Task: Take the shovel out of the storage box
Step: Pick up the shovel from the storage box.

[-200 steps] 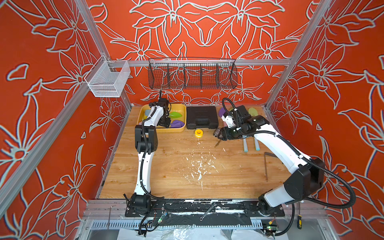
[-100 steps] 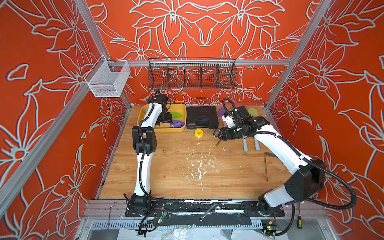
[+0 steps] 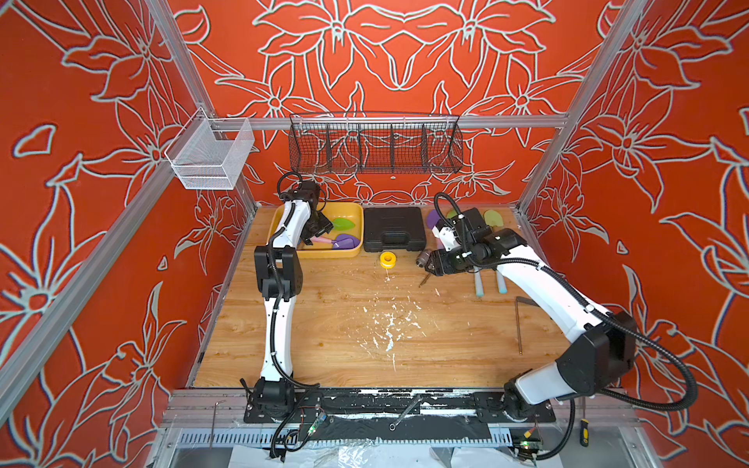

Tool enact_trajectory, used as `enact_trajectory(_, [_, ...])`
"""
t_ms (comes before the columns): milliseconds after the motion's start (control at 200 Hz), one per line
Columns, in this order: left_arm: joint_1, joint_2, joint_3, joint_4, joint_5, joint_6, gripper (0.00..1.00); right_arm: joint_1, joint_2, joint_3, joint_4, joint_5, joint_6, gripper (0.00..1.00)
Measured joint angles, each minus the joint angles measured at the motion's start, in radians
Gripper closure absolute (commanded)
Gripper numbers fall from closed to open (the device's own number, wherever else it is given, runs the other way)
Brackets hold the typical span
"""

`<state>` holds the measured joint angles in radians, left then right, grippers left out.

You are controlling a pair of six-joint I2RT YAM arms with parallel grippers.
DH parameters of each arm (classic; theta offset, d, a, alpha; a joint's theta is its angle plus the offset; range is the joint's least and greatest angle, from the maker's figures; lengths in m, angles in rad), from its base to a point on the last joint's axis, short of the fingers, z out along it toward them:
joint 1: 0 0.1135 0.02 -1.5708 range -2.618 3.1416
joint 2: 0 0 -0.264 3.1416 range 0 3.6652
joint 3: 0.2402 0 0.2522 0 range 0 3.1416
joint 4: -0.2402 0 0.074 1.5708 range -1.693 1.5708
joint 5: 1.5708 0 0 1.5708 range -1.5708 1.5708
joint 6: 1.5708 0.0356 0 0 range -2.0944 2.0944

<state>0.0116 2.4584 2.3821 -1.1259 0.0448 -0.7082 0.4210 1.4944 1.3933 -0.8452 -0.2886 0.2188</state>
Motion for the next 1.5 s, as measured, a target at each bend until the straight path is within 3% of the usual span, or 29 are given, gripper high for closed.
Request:
enact_trajectory(270, [0.023, 0.072, 0.006, 0.062, 0.024, -0.156, 0.31, 0.000, -0.005, -0.025, 0.005, -0.002, -0.010, 0.39])
enact_trajectory(630, [0.034, 0.107, 0.017, 0.105, 0.059, -0.285, 0.58, 0.000, -0.005, -0.033, 0.006, -0.007, -0.029, 0.39])
enact_trajectory(1021, [0.040, 0.107, 0.012, 0.127, 0.071, -0.316, 0.86, 0.000, 0.003, -0.029, 0.005, -0.006, -0.041, 0.39])
enact_trajectory(1371, [0.044, 0.019, -0.114, 0.189, 0.069, -0.377, 1.00, 0.000, 0.004, -0.027, 0.006, -0.003, -0.048, 0.39])
enact_trajectory(1501, [0.044, -0.043, -0.154, 0.205, 0.054, -0.417, 1.00, 0.000, 0.006, -0.027, 0.014, -0.004, -0.048, 0.39])
